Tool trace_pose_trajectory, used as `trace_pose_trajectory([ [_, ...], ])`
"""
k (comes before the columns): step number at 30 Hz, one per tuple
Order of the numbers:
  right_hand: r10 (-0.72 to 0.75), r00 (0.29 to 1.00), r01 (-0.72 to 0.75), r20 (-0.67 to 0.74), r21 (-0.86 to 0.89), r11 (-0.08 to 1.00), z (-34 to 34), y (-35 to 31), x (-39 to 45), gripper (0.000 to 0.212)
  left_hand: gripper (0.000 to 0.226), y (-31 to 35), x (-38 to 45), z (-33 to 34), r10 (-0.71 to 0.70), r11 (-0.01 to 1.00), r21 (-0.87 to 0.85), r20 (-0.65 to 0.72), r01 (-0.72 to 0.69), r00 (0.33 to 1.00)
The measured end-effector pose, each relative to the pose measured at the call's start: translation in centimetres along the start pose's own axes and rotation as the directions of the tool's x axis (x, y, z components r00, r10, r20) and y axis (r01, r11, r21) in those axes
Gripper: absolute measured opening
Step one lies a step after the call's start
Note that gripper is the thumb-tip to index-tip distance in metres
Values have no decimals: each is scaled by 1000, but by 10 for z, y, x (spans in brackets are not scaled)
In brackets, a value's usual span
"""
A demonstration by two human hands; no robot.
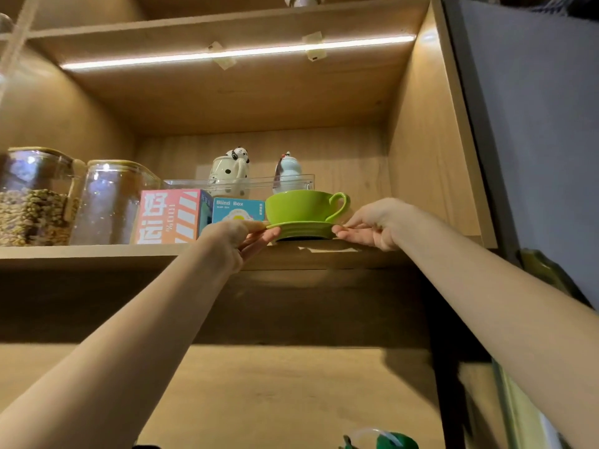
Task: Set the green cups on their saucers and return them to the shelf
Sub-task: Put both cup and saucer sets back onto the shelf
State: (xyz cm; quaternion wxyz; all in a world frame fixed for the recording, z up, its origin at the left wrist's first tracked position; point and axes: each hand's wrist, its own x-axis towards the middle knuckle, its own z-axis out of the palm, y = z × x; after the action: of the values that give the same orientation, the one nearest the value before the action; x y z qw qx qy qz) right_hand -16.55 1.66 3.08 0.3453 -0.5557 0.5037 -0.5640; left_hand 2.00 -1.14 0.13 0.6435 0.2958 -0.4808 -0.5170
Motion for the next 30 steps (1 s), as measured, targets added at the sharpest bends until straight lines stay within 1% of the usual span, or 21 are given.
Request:
trace_pose_trajectory([
  [5, -24, 999, 19, -46, -112, 994, 7, -2, 6, 30, 18, -4, 6, -1, 12, 1000, -22, -59, -13, 998],
  [10, -63, 993, 47, -97, -163, 985, 11, -1, 11, 25, 19, -8, 0, 1, 41, 995, -90, -71, -48, 997],
  [11, -77, 990, 57, -121, -162, 985, 11, -1, 13, 22, 17, -8, -1, 1, 59, 994, -88, -80, -66, 995],
  [12, -92, 986, 71, -139, -151, 986, 9, 0, 16, 19, 17, -9, -2, 1, 106, 992, -56, -101, -112, 989],
  [13, -104, 983, 85, -149, -128, 988, 8, 2, 17, 18, 20, -11, -3, 1, 205, 979, 33, -131, -202, 970],
  [14, -105, 983, 91, -153, -98, 991, 7, 3, 18, 20, 22, -14, -2, 1, 358, 926, 183, -155, -329, 921],
  [15, -96, 984, 86, -152, -70, 994, 6, 3, 18, 23, 23, -17, -3, 1, 534, 811, 362, -136, -460, 834],
  [16, -86, 985, 79, -148, -52, 996, 4, 4, 17, 24, 22, -22, -5, 2, 687, 642, 528, -76, -555, 722],
  [17, -80, 987, 74, -142, -44, 996, 3, 3, 16, 22, 23, -27, -8, 3, 786, 470, 647, 3, -601, 618],
  [18, -78, 987, 71, -137, -53, 996, 2, 3, 14, 18, 24, -31, -13, 5, 844, 316, 730, 75, -606, 531],
  [19, -78, 988, 68, -135, -80, 994, 1, 2, 12, 13, 25, -37, -14, 7, 876, 182, 785, 144, -592, 460],
  [20, -78, 988, 63, -131, -118, 991, 1, 1, 11, 8, 25, -42, -16, 9, 888, 78, 815, 204, -574, 411],
  [21, -77, 989, 58, -123, -152, 987, 1, 0, 9, 6, 25, -48, -17, 10, 891, -1, 826, 257, -564, 375],
  [23, -59, 994, 41, -93, -182, 982, -1, -2, 5, 10, 25, -57, -17, 10, 880, -127, 833, 345, -538, 327],
  [25, -21, 998, 11, -60, -155, 988, -5, -4, -2, 15, 32, -61, -16, 8, 854, -212, 843, 406, -495, 327],
  [28, 7, 1000, -8, -10, -103, 995, -10, -7, -13, 14, 40, -61, -15, 5, 821, -286, 843, 461, -456, 338],
  [30, -31, 1000, 30, -2, -86, 996, -9, -5, -17, 12, 43, -61, -15, 5, 816, -304, 848, 467, -434, 342],
])
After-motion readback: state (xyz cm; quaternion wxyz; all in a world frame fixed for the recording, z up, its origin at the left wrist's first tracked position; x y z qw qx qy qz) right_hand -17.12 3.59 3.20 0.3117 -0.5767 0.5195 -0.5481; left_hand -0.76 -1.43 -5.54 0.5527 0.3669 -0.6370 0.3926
